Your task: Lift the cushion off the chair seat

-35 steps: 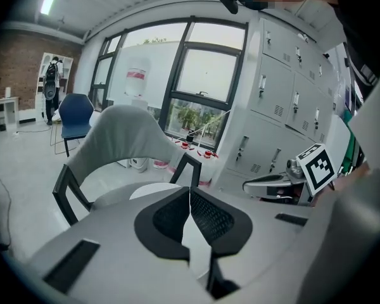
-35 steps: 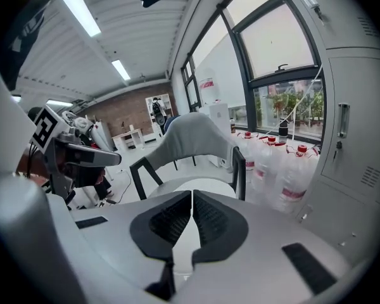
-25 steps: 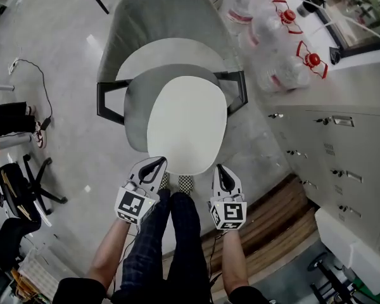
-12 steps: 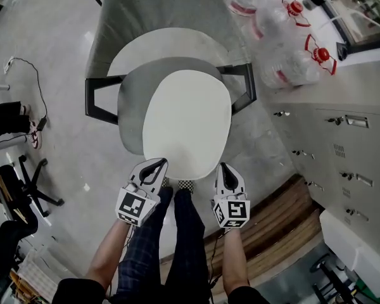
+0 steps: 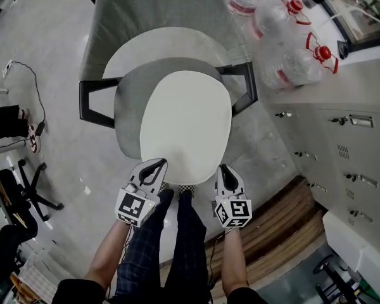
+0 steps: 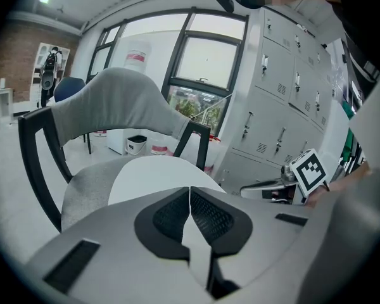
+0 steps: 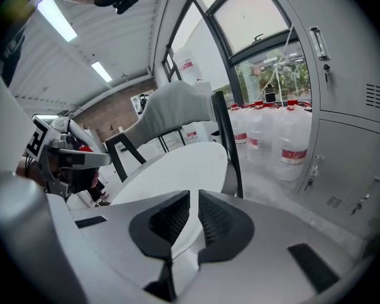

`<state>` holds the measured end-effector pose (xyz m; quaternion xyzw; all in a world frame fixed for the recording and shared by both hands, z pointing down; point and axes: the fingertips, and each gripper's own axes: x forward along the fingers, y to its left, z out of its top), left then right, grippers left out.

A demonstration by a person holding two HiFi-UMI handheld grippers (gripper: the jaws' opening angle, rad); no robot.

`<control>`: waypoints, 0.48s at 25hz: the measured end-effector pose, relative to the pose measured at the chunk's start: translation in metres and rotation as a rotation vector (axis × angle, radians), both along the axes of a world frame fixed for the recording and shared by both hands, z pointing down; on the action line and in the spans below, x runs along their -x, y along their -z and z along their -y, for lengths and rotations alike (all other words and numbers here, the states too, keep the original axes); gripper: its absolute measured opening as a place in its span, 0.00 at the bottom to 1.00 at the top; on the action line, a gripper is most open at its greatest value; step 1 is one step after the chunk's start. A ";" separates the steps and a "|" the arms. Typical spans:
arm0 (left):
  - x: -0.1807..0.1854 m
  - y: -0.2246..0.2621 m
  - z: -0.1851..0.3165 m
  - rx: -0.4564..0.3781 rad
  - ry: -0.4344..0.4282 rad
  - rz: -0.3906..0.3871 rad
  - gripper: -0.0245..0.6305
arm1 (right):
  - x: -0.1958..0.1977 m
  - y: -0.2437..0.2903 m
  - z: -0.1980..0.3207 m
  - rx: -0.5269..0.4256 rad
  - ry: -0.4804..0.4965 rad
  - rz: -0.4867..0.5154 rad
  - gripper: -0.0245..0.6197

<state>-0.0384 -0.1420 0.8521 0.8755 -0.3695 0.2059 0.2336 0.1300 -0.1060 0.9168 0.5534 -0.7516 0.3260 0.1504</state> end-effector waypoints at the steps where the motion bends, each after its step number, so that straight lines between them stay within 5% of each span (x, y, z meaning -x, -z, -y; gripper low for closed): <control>1: 0.000 -0.002 -0.001 0.001 -0.001 0.002 0.07 | -0.001 -0.002 -0.001 0.003 -0.003 0.000 0.09; 4: 0.001 -0.008 -0.005 0.008 -0.006 0.009 0.07 | 0.000 -0.010 -0.004 0.017 0.006 0.026 0.11; 6: 0.003 -0.012 -0.007 0.010 -0.001 0.013 0.07 | 0.003 -0.019 -0.007 0.036 0.025 0.051 0.27; 12: 0.009 -0.018 -0.005 0.008 0.015 0.015 0.07 | 0.009 -0.038 -0.009 0.086 0.004 0.188 0.39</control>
